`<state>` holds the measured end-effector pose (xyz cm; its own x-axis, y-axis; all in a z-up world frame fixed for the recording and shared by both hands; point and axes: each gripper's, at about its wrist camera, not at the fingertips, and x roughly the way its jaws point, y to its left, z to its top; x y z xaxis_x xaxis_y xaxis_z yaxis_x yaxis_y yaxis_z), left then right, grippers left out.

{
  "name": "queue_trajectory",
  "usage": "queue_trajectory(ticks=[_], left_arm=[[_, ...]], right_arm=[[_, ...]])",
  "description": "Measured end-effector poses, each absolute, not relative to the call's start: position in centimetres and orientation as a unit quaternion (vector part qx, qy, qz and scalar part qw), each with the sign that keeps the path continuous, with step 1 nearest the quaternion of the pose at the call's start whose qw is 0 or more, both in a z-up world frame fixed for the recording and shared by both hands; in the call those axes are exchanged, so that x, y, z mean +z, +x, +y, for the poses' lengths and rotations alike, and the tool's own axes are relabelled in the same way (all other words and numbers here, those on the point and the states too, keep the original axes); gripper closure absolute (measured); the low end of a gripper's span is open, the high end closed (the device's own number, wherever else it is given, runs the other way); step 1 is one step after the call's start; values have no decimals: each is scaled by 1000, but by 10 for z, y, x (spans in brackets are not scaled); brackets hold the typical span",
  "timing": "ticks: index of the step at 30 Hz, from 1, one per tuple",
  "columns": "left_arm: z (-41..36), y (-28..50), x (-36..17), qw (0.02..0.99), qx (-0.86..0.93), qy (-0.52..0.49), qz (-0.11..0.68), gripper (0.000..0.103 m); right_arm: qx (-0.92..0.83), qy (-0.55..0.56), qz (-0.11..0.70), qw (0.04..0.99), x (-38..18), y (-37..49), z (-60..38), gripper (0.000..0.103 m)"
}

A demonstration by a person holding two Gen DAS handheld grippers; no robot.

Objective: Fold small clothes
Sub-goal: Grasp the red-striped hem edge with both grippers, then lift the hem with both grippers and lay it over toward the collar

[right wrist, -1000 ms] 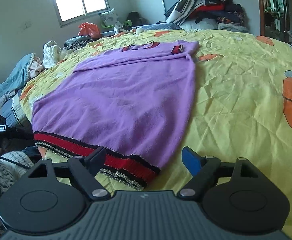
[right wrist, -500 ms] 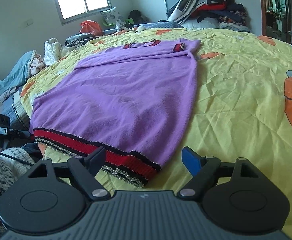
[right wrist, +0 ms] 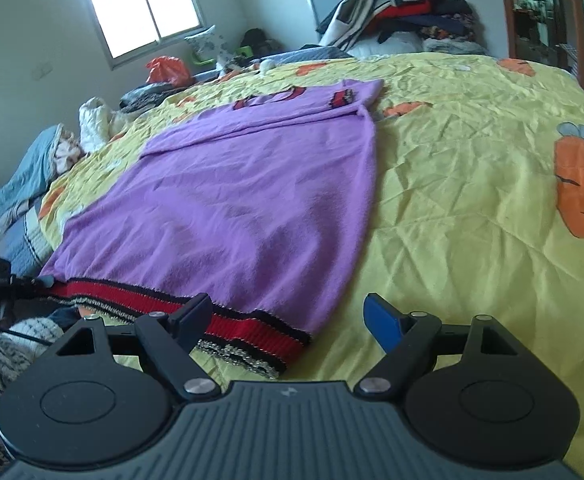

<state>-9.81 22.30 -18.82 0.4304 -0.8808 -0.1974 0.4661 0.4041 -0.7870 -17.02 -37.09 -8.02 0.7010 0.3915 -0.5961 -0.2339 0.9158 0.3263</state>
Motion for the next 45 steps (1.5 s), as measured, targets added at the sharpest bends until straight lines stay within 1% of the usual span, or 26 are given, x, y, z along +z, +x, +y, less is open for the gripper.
queue_trajectory(ticks=[2, 3, 4, 5, 6, 7, 10, 11, 12, 13, 17, 20, 28, 36, 39, 45], left_arm=[[224, -100, -186, 775, -435, -341, 307, 100], [224, -101, -184, 774, -436, -343, 305, 100], [225, -102, -183, 772, -437, -346, 304, 100], [226, -102, -182, 771, -438, -348, 303, 100], [226, -102, -180, 770, -439, -351, 302, 100], [226, -102, -179, 769, -440, -352, 301, 100], [224, -101, -174, 770, -442, -348, 301, 100], [223, -101, -174, 769, -442, -348, 302, 100], [223, -100, -174, 769, -442, -348, 303, 100], [223, -100, -174, 770, -441, -347, 303, 100], [224, -100, -175, 771, -438, -348, 304, 100], [228, -102, -173, 773, -436, -354, 295, 100], [240, -110, -143, 784, -442, -370, 232, 100], [247, -118, -109, 790, -448, -386, 161, 100], [249, -112, -108, 789, -445, -397, 145, 100], [249, -80, -123, 786, -416, -434, 142, 100]], right_arm=[[171, 135, 349, 912, -82, -171, -378, 20], [173, 144, 348, 910, -83, -171, -381, 23], [173, 151, 351, 908, -85, -171, -383, 33], [173, 159, 358, 904, -88, -170, -384, 38], [178, 168, 362, 899, -90, -170, -385, 47], [185, 173, 365, 896, -93, -171, -384, 50], [194, 168, 365, 895, -96, -175, -376, 52], [197, 167, 365, 895, -96, -176, -374, 56], [197, 164, 367, 894, -97, -176, -372, 80], [195, 163, 370, 893, -99, -175, -370, 96], [194, 181, 354, 897, -103, -180, -372, 96], [181, 185, 323, 910, -99, -188, -377, 97], [203, 228, 210, 929, -75, -204, -391, 98], [228, 276, 146, 922, -51, -206, -396, 98], [219, 285, 135, 923, -51, -198, -402, 98], [192, 300, 158, 921, -67, -169, -410, 98]])
